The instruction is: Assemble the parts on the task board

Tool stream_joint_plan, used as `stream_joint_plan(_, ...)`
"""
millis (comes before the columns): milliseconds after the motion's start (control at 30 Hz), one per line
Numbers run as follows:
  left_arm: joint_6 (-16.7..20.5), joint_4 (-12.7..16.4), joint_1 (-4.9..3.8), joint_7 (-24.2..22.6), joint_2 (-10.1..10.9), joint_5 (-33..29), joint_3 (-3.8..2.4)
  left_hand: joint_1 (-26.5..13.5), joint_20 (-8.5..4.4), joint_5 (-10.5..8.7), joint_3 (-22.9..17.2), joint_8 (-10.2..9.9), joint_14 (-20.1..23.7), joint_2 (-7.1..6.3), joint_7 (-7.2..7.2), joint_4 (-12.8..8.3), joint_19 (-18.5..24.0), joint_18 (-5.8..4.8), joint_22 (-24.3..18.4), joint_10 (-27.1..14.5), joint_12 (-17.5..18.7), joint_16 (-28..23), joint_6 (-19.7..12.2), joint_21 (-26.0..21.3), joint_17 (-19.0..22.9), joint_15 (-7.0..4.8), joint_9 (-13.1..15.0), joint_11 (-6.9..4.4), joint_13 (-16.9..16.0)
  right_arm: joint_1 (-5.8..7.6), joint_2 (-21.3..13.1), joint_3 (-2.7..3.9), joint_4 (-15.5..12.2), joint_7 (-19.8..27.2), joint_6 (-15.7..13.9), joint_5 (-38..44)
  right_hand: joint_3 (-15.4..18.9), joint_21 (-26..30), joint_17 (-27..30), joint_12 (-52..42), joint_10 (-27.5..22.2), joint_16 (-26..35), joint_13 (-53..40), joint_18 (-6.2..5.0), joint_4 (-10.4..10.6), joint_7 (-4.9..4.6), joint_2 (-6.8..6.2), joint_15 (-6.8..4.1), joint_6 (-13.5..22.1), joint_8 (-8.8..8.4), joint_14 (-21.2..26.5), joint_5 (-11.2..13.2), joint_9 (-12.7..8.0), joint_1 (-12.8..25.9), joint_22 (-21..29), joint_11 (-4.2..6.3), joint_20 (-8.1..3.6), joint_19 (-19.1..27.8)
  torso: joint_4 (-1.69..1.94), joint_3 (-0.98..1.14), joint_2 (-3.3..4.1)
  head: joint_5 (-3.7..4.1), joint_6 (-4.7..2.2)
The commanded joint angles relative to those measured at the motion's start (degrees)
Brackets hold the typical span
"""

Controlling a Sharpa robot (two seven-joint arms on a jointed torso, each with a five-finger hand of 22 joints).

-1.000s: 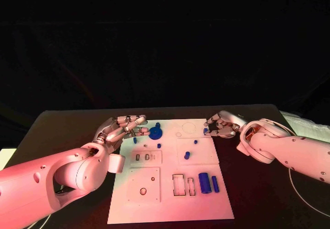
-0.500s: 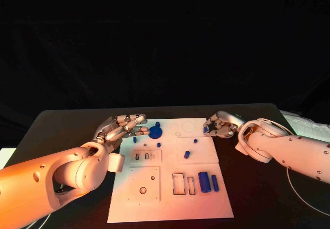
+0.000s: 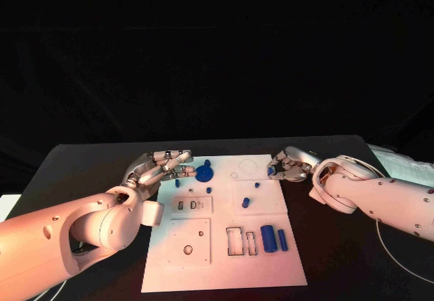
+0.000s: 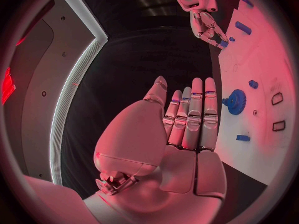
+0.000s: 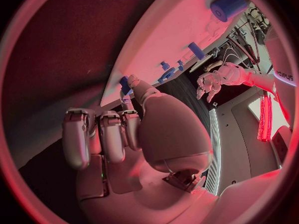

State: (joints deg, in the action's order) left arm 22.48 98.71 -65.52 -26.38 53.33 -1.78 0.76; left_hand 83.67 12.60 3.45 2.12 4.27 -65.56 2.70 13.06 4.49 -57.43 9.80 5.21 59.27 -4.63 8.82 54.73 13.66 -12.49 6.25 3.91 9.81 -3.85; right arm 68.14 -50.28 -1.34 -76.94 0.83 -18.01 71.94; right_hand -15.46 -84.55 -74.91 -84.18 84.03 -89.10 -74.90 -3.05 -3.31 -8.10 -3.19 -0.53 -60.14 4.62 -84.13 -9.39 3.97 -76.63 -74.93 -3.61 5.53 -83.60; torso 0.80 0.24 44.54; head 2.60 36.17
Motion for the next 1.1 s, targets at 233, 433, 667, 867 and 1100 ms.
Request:
stream_joint_plan(233, -1.14, 0.04, -0.03, -0.24, -0.09, 0.16, -0.03, 0.6, 0.1, 0.23, 0.07, -0.24, -0.03, -0.02, -0.06, -0.33, -0.33, 0.64, -0.09, -0.2, 0.21, -0.26, -0.34, -0.29, -0.09, 0.32, 0.01, 0.0, 0.08, -0.13, 0.74, 0.0, 0.6, -0.99, -0.16, 0.89, -0.73, -0.27, -13.59, -0.41, 2.86, -0.23, -11.1, 0.37, 0.03, 0.48, 0.65, -0.74, -1.74, 0.54, -5.54, 0.28, 0.19, 0.9, -2.36, 0.82, -0.61, -0.18, -0.01, 0.05, 0.02, 0.1, 0.1)
stream_joint_plan(433, -1.17, 0.05, -0.03, -0.22, -0.09, 0.16, -0.03, 0.6, 0.1, 0.23, 0.07, -0.24, -0.03, -0.02, -0.06, -0.33, -0.33, 0.64, -0.09, -0.2, 0.21, -0.26, -0.34, -0.29, -0.09, 0.32, 0.01, 0.0, 0.08, -0.15, 1.17, 0.01, 0.56, -1.61, -2.84, 0.86, -1.13, -0.31, -13.49, -0.68, 3.05, -0.19, -11.31, 0.39, 0.3, 0.9, 1.28, -1.05, -2.79, 0.73, -5.52, -0.21, 0.25, 1.51, -2.46, 1.18, -0.89, -0.25, -0.01, 0.01, 0.03, 0.26, 0.05)
stream_joint_plan(667, -1.11, 0.0, -0.03, -0.22, -0.03, 0.16, -0.03, 0.6, 0.1, 0.23, 0.07, -0.24, -0.03, -0.02, -0.06, -0.33, -0.33, 0.64, -0.09, -0.2, 0.21, -0.26, -0.34, -0.29, -0.09, 0.32, 0.01, 0.0, 0.08, 0.12, 0.72, 0.14, -2.02, -2.68, -5.64, -0.65, -2.31, -0.34, -13.38, -0.61, 3.04, -0.14, -11.29, 0.41, 0.05, 1.17, 2.31, -1.34, -3.24, 0.57, -5.5, -0.8, 0.21, 1.31, -2.52, 1.49, -1.2, -0.31, 0.01, -0.05, -0.06, 0.11, 0.12)
stream_joint_plan(867, -1.16, -0.34, -0.03, -0.25, 0.01, 0.13, -0.03, 0.6, 0.1, 0.23, 0.07, -0.24, -0.03, -0.02, -0.06, -0.33, -0.33, 0.64, -0.09, -0.2, 0.21, -0.26, -0.34, -0.29, -0.09, 0.32, 0.01, 0.0, 0.08, 1.31, 0.38, 0.28, -6.35, -5.64, -5.07, -0.95, -4.15, -0.33, -13.18, -0.22, 2.81, -0.04, -11.06, 0.42, -0.61, 1.07, 3.5, -1.38, -3.05, 0.08, -5.45, -0.04, 0.09, 0.84, -2.53, 1.47, -1.34, -0.34, 0.07, -0.09, -0.11, 0.04, 0.02)
stream_joint_plan(1100, -1.18, -1.44, -0.04, -0.36, 0.15, -1.13, -0.03, 0.61, 0.1, 0.23, 0.03, -0.25, -0.05, 0.03, -0.09, -0.5, -0.35, 0.65, -0.14, -0.23, 0.18, -0.39, -0.35, -0.34, -0.19, 0.32, 0.03, 0.0, 0.08, 2.07, 2.68, 0.28, -10.48, -10.42, -3.03, 1.06, -4.56, -0.27, -13.01, 0.02, 2.67, 0.04, -10.91, 0.4, -0.63, 0.93, 3.53, -1.31, -2.87, -0.17, -5.42, 0.2, 0.04, 1.26, -2.41, 1.36, -1.31, -0.29, 0.33, -0.25, -0.28, -0.46, 0.57)
